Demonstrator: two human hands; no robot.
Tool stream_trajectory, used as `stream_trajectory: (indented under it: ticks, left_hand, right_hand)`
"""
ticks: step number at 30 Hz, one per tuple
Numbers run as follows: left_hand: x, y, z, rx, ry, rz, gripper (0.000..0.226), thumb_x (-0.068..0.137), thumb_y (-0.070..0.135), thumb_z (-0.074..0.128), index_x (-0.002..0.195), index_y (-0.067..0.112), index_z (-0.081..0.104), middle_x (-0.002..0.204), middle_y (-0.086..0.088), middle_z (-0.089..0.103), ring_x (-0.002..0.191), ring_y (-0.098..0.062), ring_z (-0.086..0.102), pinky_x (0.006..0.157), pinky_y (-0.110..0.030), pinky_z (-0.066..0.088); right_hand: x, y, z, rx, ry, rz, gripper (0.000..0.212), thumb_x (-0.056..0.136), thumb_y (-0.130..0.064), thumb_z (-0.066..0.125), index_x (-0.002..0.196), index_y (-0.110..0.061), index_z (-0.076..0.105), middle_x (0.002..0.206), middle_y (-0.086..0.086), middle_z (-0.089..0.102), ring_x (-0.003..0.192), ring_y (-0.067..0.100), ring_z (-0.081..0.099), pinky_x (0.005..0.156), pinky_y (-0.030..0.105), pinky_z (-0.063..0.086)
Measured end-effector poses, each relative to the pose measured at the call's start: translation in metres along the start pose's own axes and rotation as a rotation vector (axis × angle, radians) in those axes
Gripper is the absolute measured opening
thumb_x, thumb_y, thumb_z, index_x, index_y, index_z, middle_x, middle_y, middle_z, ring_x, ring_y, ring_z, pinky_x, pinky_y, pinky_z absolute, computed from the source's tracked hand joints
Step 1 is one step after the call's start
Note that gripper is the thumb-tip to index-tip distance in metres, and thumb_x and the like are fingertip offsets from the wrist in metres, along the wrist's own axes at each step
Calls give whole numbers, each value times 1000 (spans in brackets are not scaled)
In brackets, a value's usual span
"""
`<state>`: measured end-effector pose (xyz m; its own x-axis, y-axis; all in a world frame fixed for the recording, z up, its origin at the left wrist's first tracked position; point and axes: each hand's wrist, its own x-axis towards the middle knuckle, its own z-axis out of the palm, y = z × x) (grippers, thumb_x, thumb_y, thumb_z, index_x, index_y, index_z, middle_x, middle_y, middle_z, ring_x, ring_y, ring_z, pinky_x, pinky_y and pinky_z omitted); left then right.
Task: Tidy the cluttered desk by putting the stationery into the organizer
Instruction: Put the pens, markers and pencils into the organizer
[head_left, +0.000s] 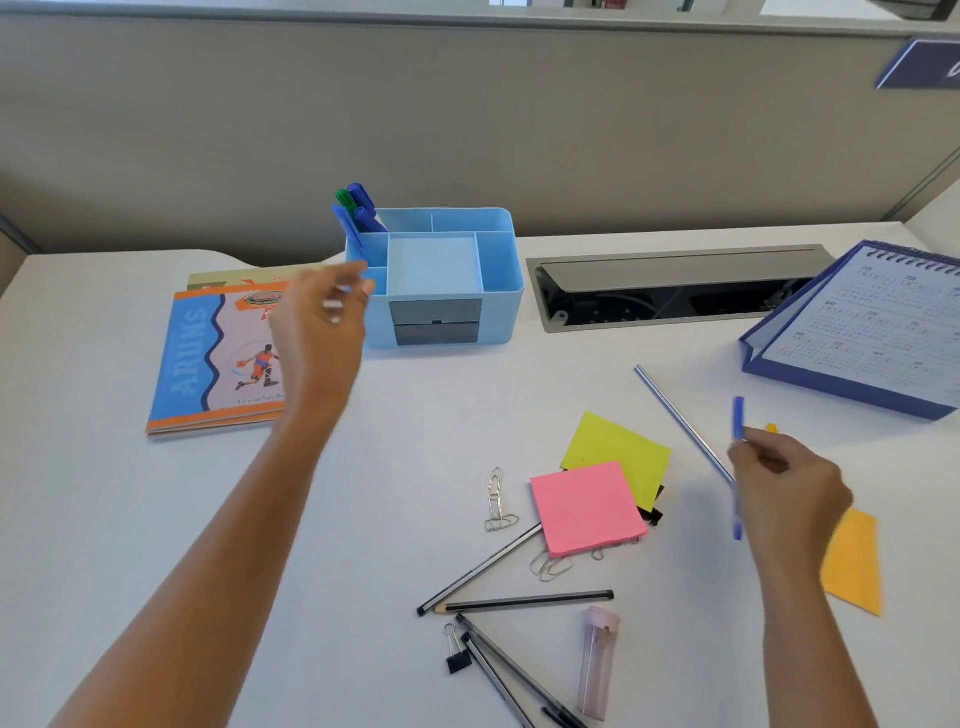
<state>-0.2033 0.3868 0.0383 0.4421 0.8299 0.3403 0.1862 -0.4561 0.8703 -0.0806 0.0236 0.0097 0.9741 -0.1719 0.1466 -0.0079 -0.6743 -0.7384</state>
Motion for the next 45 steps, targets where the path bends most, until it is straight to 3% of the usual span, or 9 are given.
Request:
stream_trajectory:
  ticks: [4, 6, 9, 14, 21, 27, 31, 39, 45]
  left_hand:
    - [-60, 15, 19, -287, -333, -295, 10, 87, 13, 70, 97, 13, 73, 78, -5, 71, 67, -14, 62, 74, -30, 55]
    - [-86, 22, 30, -400, -479, -463, 13, 85, 12, 71, 97, 8, 73, 79, -7, 71, 69, -15, 66, 76, -34, 56]
    - [-108, 23, 38, -489, -556, -599, 23, 84, 17, 73, 103, 6, 72, 89, -11, 75, 82, -21, 72, 80, -33, 57]
    - [-105, 18, 28, -572, -502, -650, 18, 88, 14, 68, 100, 0, 71, 90, -17, 74, 85, -24, 73, 76, -26, 59]
    - [-54, 14, 5, -533, -317, -602, 24, 89, 12, 67, 102, -8, 66, 77, -11, 67, 65, -13, 66, 70, -23, 59]
    - [24, 16, -28, -517, -18, -414, 14, 91, 17, 65, 91, 3, 67, 79, -7, 68, 71, -11, 67, 70, -19, 55]
    - [70, 11, -37, -460, 143, -329, 19, 90, 15, 66, 101, 0, 69, 83, -9, 68, 75, -10, 69, 75, -25, 59]
    - [94, -9, -5, -185, 132, -247, 8, 89, 18, 67, 95, 15, 72, 81, 3, 71, 74, -7, 68, 75, -27, 60]
    - [89, -26, 12, -31, 30, -277, 11, 88, 20, 69, 97, 13, 70, 89, -4, 74, 86, -17, 72, 83, -38, 59]
  right_hand:
    - [-35, -44, 37, 213, -229, -76, 15, 80, -10, 67, 90, -17, 76, 78, 6, 74, 64, 13, 63, 71, 29, 49]
    - [-56, -65, 55, 293, -370, -97, 17, 80, -9, 68, 89, -21, 77, 75, 0, 72, 58, 7, 59, 65, 28, 48]
    - [-82, -89, 75, 340, -506, -205, 17, 81, -9, 70, 92, -20, 77, 81, -6, 73, 70, 3, 66, 70, 27, 55]
    - [-102, -105, 90, 390, -593, -290, 14, 83, -13, 71, 93, -20, 78, 87, -8, 73, 80, 2, 67, 74, 20, 53]
    - [-106, -105, 97, 447, -714, -161, 12, 81, -13, 72, 84, -24, 76, 75, -8, 74, 68, 10, 69, 70, 27, 57]
    - [-88, -78, 86, 480, -609, -43, 16, 83, -3, 68, 85, -17, 75, 76, 0, 73, 66, 17, 70, 66, 26, 56]
    - [-65, -56, 73, 416, -476, 17, 19, 84, -8, 67, 83, -26, 74, 74, 7, 72, 55, 13, 68, 63, 24, 52]
    - [-33, -24, 48, 377, -308, 28, 20, 85, -8, 66, 80, -27, 72, 76, 6, 71, 52, 12, 66, 70, 38, 55]
    - [-31, -1, 39, 269, -222, 9, 15, 86, -8, 65, 87, -21, 73, 81, 11, 71, 54, 12, 65, 67, 26, 53]
